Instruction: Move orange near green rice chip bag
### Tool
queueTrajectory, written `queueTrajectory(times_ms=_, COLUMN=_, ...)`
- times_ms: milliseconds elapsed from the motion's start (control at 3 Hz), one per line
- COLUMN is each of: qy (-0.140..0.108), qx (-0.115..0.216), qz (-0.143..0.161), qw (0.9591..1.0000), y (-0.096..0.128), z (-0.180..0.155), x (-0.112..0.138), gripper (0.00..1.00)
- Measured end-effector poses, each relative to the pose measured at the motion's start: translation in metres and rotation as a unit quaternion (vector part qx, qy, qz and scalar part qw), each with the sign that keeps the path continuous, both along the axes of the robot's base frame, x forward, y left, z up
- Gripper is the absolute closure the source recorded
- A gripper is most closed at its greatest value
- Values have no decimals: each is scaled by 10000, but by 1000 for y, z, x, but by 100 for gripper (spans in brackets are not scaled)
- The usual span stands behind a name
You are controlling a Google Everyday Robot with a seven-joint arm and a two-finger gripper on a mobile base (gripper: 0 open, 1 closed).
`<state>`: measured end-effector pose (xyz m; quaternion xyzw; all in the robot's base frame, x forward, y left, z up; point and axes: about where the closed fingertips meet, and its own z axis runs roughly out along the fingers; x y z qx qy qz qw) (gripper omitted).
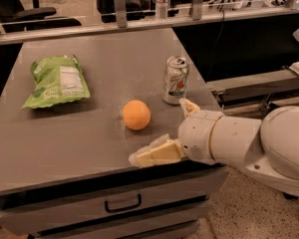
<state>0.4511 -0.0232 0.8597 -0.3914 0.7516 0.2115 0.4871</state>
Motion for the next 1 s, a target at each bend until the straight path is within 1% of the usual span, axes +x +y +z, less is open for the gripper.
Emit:
queueTrajectory(times_ms=333, qy=0, qx=91, qz=92, qw=9999, y=15, z=-3, x=8, gripper=0)
queueTrajectory(times_ms=1000, qy=-95, qx=178, qz=198, qw=9996, y=35, z=-11, x=29, gripper=0)
